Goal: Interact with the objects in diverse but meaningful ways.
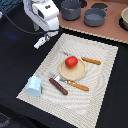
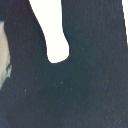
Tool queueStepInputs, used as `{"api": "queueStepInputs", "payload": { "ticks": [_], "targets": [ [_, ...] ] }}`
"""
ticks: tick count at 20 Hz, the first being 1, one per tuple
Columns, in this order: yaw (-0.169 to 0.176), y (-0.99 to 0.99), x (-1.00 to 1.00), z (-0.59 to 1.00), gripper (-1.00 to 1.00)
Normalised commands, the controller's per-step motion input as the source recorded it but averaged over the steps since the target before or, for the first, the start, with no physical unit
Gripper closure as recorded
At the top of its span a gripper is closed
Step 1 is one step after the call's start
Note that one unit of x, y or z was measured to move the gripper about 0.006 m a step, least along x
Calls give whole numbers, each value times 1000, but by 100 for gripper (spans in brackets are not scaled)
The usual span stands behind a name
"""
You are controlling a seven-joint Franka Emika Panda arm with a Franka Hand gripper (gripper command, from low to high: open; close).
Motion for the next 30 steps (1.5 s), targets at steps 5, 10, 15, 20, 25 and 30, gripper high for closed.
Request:
{"api": "queueStepInputs", "payload": {
  "ticks": [5,10,15,20,25,30],
  "targets": [
    [96,79,-413,-162,-100],
    [123,183,-435,-223,-100],
    [128,191,-461,-310,-100],
    [82,33,-197,-275,-100],
    [58,0,-97,-295,-100],
    [44,-3,-113,-310,-100]
  ]
}}
